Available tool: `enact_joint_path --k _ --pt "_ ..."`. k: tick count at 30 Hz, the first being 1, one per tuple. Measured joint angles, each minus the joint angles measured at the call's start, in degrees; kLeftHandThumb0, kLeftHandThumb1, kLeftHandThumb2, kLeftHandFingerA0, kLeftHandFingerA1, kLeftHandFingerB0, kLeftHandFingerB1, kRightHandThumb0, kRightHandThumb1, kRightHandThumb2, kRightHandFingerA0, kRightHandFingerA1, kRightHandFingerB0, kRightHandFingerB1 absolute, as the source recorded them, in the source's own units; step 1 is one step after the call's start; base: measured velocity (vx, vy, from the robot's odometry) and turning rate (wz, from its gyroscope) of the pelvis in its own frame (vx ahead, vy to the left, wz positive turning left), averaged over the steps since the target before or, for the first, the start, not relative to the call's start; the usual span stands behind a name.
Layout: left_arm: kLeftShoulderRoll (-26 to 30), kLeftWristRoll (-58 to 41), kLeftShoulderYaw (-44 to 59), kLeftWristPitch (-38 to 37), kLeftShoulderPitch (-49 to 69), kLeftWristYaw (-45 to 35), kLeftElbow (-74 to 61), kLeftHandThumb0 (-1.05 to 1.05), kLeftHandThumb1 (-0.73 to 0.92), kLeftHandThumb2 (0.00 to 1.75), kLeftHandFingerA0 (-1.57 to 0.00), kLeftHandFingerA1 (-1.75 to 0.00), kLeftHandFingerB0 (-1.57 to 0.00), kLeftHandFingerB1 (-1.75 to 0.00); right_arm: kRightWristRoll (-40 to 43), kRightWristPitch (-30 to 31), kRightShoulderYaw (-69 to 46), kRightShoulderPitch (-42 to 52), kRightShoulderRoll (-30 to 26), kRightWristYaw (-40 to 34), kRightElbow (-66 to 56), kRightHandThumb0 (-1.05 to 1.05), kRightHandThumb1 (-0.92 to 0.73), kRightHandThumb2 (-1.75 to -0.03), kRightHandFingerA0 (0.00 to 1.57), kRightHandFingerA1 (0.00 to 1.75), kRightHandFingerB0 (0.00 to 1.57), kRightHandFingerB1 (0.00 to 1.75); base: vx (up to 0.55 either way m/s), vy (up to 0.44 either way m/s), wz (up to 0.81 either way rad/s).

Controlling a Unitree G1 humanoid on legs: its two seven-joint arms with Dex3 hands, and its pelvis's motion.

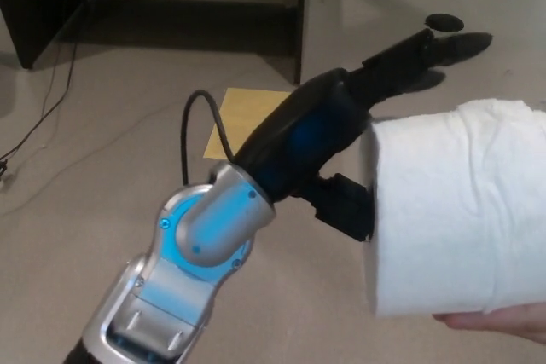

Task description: A person is holding a toilet paper roll and the robot extends its left hand to grab the roll by inserting its thumb into the gap in the middle and brings its hand down by its side. Then it extends its arm again to hand the toilet paper roll back to the person.

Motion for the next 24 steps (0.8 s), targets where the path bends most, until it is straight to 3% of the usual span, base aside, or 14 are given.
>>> enact_joint_path --k 1,2,4,5,6,7,8,11,15,16,17,18,19,24 --pt "-0.2 -0.1 -0.1 0.0 0.0 -0.1 0.2 -0.15 0.77 0.64 -1.06 -0.63 -0.55 -0.37 0.0 0.0 0.0 0.0 0.0 0.0 0.0 -0.36 -0.68 -0.61 0.47 0.45 0.36 0.36 0.0 0.0 0.0" --pt "-0.3 -0.3 -0.2 0.0 0.0 -0.2 0.3 -0.07 0.76 0.72 -1.18 -0.68 -0.88 -0.56 0.0 -0.1 0.0 0.0 0.0 0.0 0.0 -0.43 -0.54 -0.8 0.45 0.56 0.31 0.47 0.0 0.0 0.0" --pt "-0.5 -1.1 -0.2 -0.1 0.0 -0.8 0.8 -0.05 0.76 0.7 -1.19 -0.75 -0.95 -0.63 0.0 -0.2 0.0 0.0 0.0 0.0 0.0 -0.36 -0.68 -0.61 0.54 0.48 0.37 0.36 0.0 0.0 0.0" --pt "-0.6 -1.3 -0.2 -0.3 0.0 -0.9 1.0 -0.03 0.74 0.75 -1.13 -0.92 -0.99 -0.76 0.0 -0.2 0.0 0.0 0.0 0.0 0.0 -0.43 -0.53 -0.81 0.5 0.58 0.3 0.47 0.0 0.0 0.0" --pt "-0.6 -1.4 -0.3 -0.5 0.0 -1.1 1.2 -0.01 0.7 0.82 -1.03 -1.16 -0.94 -0.94 0.0 -0.3 0.0 0.0 0.0 0.0 0.0 -0.43 -0.54 -0.81 0.52 0.59 0.3 0.47 0.0 0.0 0.0" --pt "-0.6 -1.5 -0.3 -0.9 0.0 -1.2 1.5 -0.01 0.7 0.82 -1.03 -1.16 -0.94 -0.94 0.0 -0.3 0.0 0.0 0.0 0.0 -0.1 -0.43 -0.54 -0.81 0.52 0.59 0.3 0.47 0.0 0.0 0.0" --pt "-0.6 -1.5 -0.4 -1.3 0.0 -1.2 1.7 -0.03 0.69 0.84 -0.87 -1.44 -0.84 -1.15 0.0 -0.4 0.0 0.0 0.0 0.0 -0.1 -0.36 -0.68 -0.6 0.61 0.49 0.37 0.36 0.0 0.0 0.0" --pt "-0.6 -1.2 -0.7 -2.0 0.1 -1.1 1.9 -0.06 0.78 0.8 -0.74 -1.55 -0.65 -1.4 0.0 -0.5 -0.1 0.0 0.0 0.0 -0.1 -0.36 -0.68 -0.6 0.61 0.5 0.37 0.36 0.0 0.0 0.0" --pt "-0.6 -0.8 -0.8 -2.5 0.6 -1.0 1.7 -0.09 0.77 0.78 -0.73 -1.57 -0.63 -1.41 0.0 -0.9 -0.3 0.0 0.0 0.0 0.0 -0.43 -0.54 -0.82 0.53 0.59 0.31 0.48 0.0 0.0 0.0" --pt "-0.6 -0.7 -0.8 -2.6 0.8 -0.9 1.6 -0.11 0.78 0.8 -0.76 -1.56 -0.68 -1.35 0.0 -1.0 -0.4 0.0 0.0 0.0 0.0 -0.36 -0.68 -0.6 0.6 0.5 0.37 0.36 0.0 0.0 0.0" --pt "-0.5 -0.6 -0.8 -2.7 1.0 -0.9 1.4 -0.12 0.81 0.76 -0.79 -1.55 -0.71 -1.27 0.0 -1.1 -0.4 0.0 0.0 0.1 0.0 -0.37 -0.68 -0.59 0.62 0.49 0.38 0.36 0.0 0.0 0.0" --pt "-0.5 -0.5 -0.7 -2.7 1.3 -0.9 1.2 -0.09 0.79 0.76 -0.78 -1.5 -0.74 -1.2 0.0 -1.1 -0.5 0.0 0.0 0.1 0.0 -0.45 -0.55 -0.83 0.58 0.62 0.33 0.49 0.0 0.0 0.0" --pt "-0.5 -0.5 -0.7 -2.7 1.7 -0.9 1.0 -0.12 0.8 0.75 -0.83 -1.48 -0.77 -1.16 0.0 -1.1 -0.5 0.0 0.0 0.2 0.0 -0.44 -0.55 -0.83 0.58 0.61 0.33 0.48 0.0 0.0 0.0" --pt "-0.5 -0.5 0.0 -2.8 3.3 -0.8 0.5 -0.09 0.76 0.77 -0.83 -1.54 -0.72 -1.3 -0.1 -1.2 -0.4 0.0 -0.1 0.3 0.1 -0.45 -0.55 -0.83 0.61 0.63 0.33 0.48 0.0 0.0 0.0"
